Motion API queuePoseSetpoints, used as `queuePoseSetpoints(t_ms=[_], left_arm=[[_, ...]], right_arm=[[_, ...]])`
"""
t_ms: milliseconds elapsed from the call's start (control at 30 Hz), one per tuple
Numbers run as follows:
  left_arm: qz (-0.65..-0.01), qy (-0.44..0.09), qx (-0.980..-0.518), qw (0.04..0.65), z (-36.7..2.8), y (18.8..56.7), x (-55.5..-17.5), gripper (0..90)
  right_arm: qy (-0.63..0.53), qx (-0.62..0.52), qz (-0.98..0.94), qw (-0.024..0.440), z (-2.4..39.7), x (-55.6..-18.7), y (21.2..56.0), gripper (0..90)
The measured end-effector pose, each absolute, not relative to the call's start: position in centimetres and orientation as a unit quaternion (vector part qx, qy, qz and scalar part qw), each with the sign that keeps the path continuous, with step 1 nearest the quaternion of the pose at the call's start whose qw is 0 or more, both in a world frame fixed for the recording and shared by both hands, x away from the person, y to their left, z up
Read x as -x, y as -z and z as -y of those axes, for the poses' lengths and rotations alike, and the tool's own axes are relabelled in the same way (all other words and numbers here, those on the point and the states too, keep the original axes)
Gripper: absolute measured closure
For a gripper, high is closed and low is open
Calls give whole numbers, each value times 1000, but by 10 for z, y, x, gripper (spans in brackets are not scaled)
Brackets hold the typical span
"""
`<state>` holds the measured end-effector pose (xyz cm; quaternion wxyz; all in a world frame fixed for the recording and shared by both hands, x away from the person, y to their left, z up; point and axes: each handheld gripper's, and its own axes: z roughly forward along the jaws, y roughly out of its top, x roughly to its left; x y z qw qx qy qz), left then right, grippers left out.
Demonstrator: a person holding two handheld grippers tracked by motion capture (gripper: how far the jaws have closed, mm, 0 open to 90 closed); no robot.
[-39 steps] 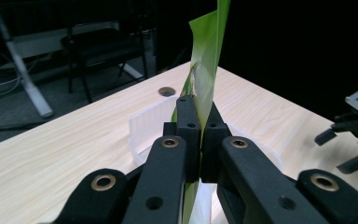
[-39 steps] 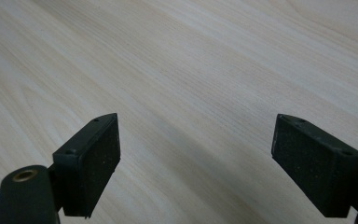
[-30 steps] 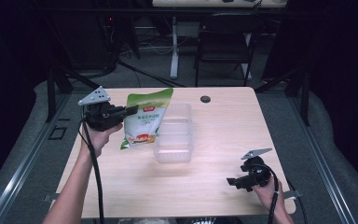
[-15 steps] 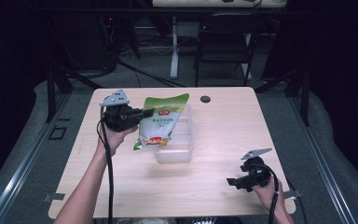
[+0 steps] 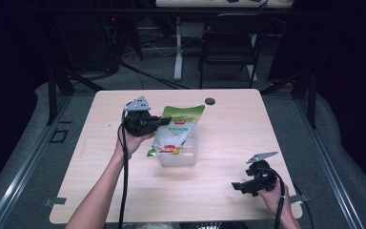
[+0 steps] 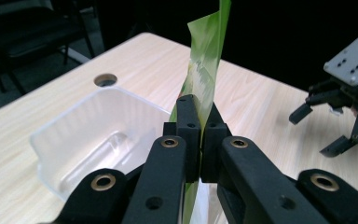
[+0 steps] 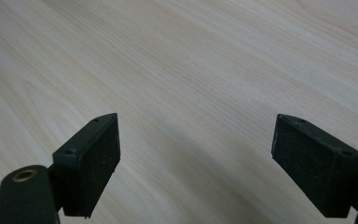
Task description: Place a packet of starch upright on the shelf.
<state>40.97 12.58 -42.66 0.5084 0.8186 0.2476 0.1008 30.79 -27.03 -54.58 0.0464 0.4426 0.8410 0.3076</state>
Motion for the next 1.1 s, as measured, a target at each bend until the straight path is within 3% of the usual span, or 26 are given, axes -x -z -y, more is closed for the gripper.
queuePoseSetpoints(t_ms=[600,800,1100], left_arm=[[-252,-100,-841,468,-105,436,-406,871],[-269,-88,-843,458,-103,433,-409,716],[-285,-90,-841,450,-92,427,-417,372]], right_arm=[[-301,-437,-846,47,270,-308,545,149],[-309,-436,-844,47,270,-307,544,149],[-309,-437,-844,46,270,-308,544,150]])
